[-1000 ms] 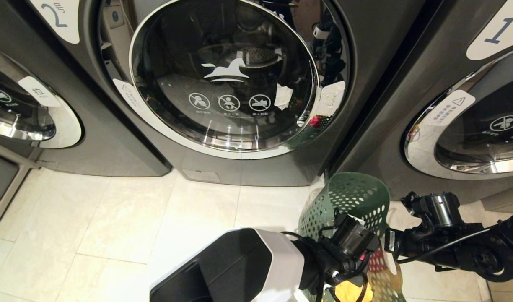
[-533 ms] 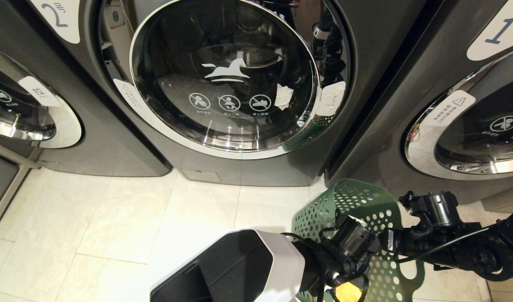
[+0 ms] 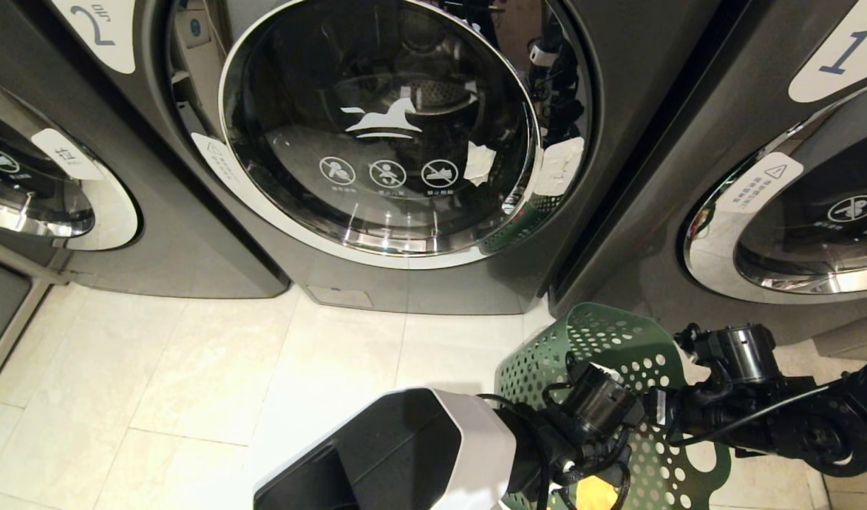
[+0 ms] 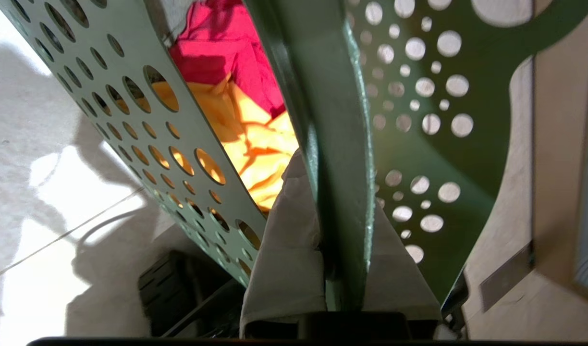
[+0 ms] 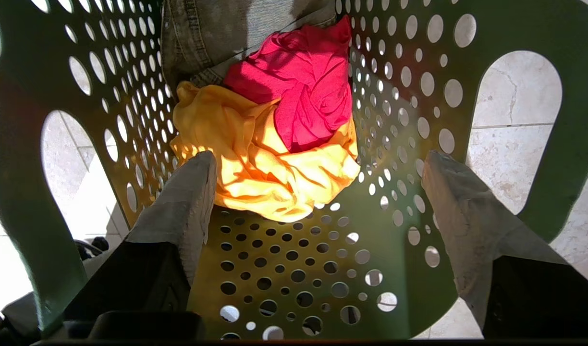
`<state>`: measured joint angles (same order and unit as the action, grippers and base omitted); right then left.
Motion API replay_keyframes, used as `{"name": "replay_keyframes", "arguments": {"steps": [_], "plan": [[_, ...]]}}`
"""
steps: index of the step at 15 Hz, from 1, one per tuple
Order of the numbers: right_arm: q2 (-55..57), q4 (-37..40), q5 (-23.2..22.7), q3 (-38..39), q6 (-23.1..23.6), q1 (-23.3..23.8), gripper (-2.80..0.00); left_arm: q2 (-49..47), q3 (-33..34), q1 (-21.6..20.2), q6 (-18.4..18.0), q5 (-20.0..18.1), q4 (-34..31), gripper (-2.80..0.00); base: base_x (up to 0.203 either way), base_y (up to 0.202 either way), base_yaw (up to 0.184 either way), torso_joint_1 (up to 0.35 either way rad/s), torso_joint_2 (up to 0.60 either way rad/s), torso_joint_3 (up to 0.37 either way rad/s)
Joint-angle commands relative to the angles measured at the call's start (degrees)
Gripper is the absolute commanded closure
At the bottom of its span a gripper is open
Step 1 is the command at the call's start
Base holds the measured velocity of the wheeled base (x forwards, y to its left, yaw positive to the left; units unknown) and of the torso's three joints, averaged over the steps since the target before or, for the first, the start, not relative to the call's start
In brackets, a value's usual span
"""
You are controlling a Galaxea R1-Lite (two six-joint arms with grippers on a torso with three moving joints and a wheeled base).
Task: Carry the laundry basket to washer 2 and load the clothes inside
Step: Pick up the clothes basket and put it beside the washing machine
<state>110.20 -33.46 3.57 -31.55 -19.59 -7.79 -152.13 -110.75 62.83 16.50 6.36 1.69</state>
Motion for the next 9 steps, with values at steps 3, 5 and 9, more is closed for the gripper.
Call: {"name": "replay_keyframes", "arguments": {"steps": [3, 5, 9], "plan": [[0.19, -0.20, 0.03, -0.44, -0.01, -0.03, -2.80, -0.19, 0.01, 0.45, 0.55, 0.05, 1.29, -2.80, 0.000, 0.000, 0.000, 0.000, 0.00, 0.000], [0.10, -0.20, 0.03, -0.36, -0.10, 0.06, -2.80, -0.28, 0.01, 0.45, 0.55, 0.55, 1.65, -2.80, 0.000, 0.000, 0.000, 0.000, 0.00, 0.000], [0.10, -0.20, 0.03, -0.53, -0.10, 0.06, -2.80, 0.78, 0.03, 0.11, -0.25, 2.33, -4.33, -2.80, 0.000, 0.000, 0.000, 0.000, 0.00, 0.000]]}}
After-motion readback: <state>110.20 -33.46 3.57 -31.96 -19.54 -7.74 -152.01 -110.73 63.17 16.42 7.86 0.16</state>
